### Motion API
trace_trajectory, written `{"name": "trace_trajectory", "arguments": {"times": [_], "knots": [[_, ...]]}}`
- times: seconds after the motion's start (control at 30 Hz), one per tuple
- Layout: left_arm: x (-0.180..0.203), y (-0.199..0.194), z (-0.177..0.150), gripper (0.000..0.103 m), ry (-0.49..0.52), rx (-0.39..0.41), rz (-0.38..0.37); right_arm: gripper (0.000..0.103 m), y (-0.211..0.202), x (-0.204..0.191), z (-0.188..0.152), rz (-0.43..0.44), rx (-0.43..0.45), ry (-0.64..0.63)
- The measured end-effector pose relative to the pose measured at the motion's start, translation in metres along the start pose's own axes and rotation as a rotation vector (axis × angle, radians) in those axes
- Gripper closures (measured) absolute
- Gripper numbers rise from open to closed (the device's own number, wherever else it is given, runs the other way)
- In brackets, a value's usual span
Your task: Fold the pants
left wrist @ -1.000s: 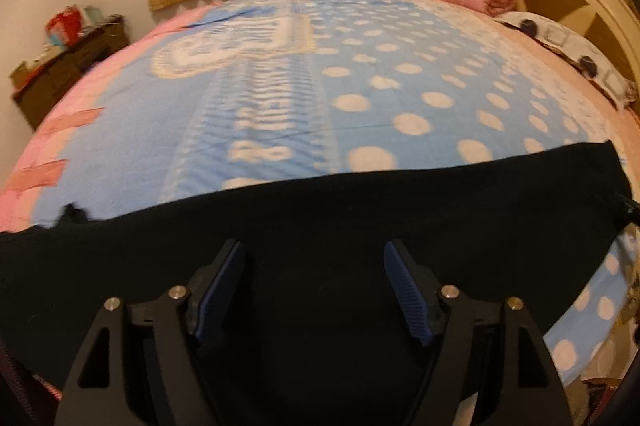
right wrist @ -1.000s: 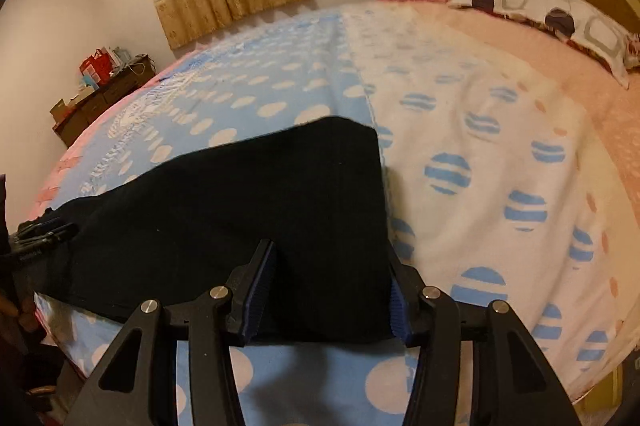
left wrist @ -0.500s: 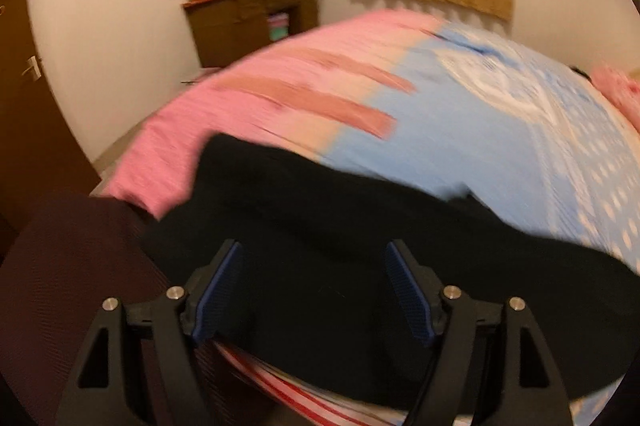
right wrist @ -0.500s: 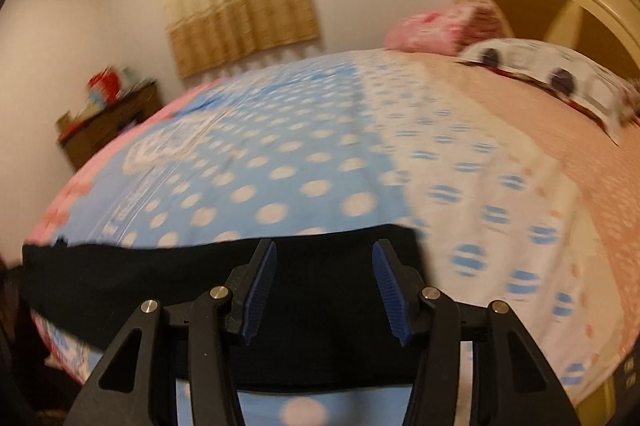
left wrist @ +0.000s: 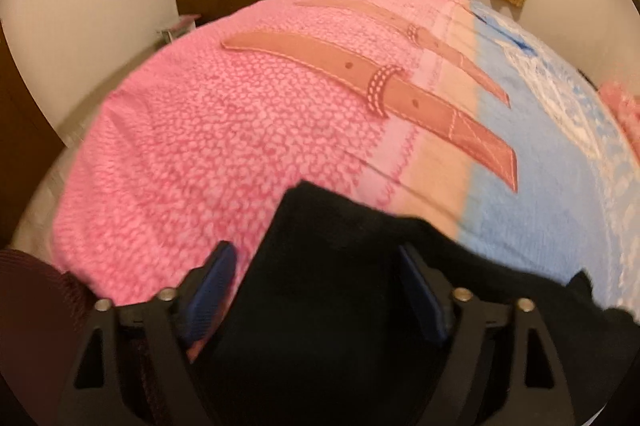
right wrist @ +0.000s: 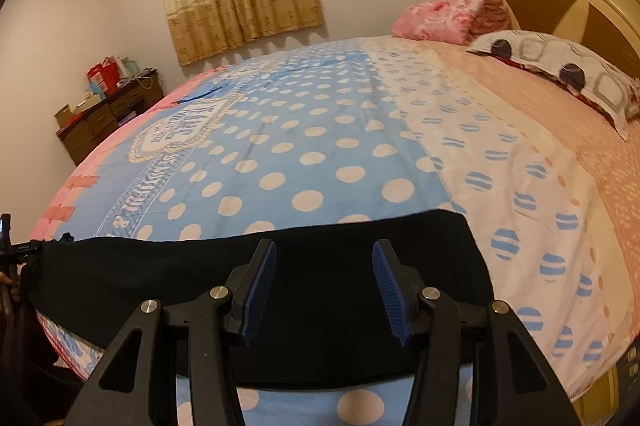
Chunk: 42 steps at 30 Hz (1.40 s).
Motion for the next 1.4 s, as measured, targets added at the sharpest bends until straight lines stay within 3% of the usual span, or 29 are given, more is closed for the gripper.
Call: {"name": "trace_trajectory", "arguments": {"times": [0.1,0.2,0.27,0.37,0.4,0.53,0.63,0.73,0.8,0.9,1.0,1.17,1.3,1.4], "knots": [[0.001,0.009,0.004,0.002,-0.019,-0.038,-0.045,0.051,0.003,0.001,0.000,-0.002,-0.011,0.024],[0.015,0.009,0.006,0.000,0.033,-0.049,0.019,0.051,0.010,0.000,0.000,0.002,-0.027,0.050],[0.018,0.006,0.005,0.009,0.032,-0.040,0.004,0.051,0.012,-0.002,-0.002,0.011,-0.029,0.067],[0.021,-0.005,0.004,0.042,0.028,0.008,0.010,0.051,0.014,-0.007,-0.004,0.013,-0.034,0.063],[0.021,-0.008,0.003,0.046,0.015,0.016,0.018,0.051,0.014,-0.008,-0.004,0.007,-0.033,0.055],[0.017,-0.012,-0.001,0.048,-0.088,0.019,0.108,0.051,0.011,-0.006,-0.001,-0.009,-0.017,0.053],[0.028,-0.014,-0.003,0.047,-0.069,0.038,0.192,0.051,0.005,-0.002,0.001,-0.018,-0.003,0.054],[0.030,-0.020,-0.012,0.032,-0.019,0.043,0.260,0.051,-0.002,0.006,0.003,-0.036,0.005,0.046],[0.024,-0.020,-0.011,0.008,0.018,0.013,0.300,0.051,-0.007,0.019,0.007,-0.040,0.013,0.078],[0.023,-0.039,-0.017,0.006,0.067,0.004,0.343,0.051,-0.018,0.054,0.011,-0.076,0.042,0.174],[0.026,-0.076,-0.023,0.006,0.046,0.076,0.422,0.051,-0.021,0.095,0.006,-0.094,0.035,0.313],[0.087,-0.106,-0.037,0.006,0.121,0.169,0.246,0.052,-0.020,0.127,-0.013,-0.052,0.004,0.438],[0.156,-0.101,-0.058,0.006,0.227,0.154,0.100,0.052,-0.022,0.138,-0.020,0.085,0.019,0.536],[0.202,-0.095,-0.077,0.006,0.294,0.129,0.045,0.052,-0.024,0.138,-0.021,0.091,0.012,0.538]]}}
Point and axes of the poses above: each gripper's, at about its wrist camera, not at the fingertips, and y roughly the way its jaws point, x to its right, z to its top, the point moved 2 cm from there along y, roughly the way its jaws point, and after that the axes turned 11 degrees about y, right-handed, at the moved point
